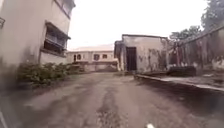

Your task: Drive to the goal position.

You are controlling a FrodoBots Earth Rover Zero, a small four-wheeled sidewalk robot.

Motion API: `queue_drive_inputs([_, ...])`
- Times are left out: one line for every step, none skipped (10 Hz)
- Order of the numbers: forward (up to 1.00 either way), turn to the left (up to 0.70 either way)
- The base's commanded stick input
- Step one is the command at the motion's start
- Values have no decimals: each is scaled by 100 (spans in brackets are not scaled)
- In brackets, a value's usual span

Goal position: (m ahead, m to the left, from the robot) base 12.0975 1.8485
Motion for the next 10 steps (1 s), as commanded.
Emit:
queue_drive_inputs([70, 0])
queue_drive_inputs([70, 0])
queue_drive_inputs([70, 0])
queue_drive_inputs([70, 0])
queue_drive_inputs([70, 0])
queue_drive_inputs([70, 0])
queue_drive_inputs([70, 0])
queue_drive_inputs([70, 0])
queue_drive_inputs([70, 0])
queue_drive_inputs([70, 0])
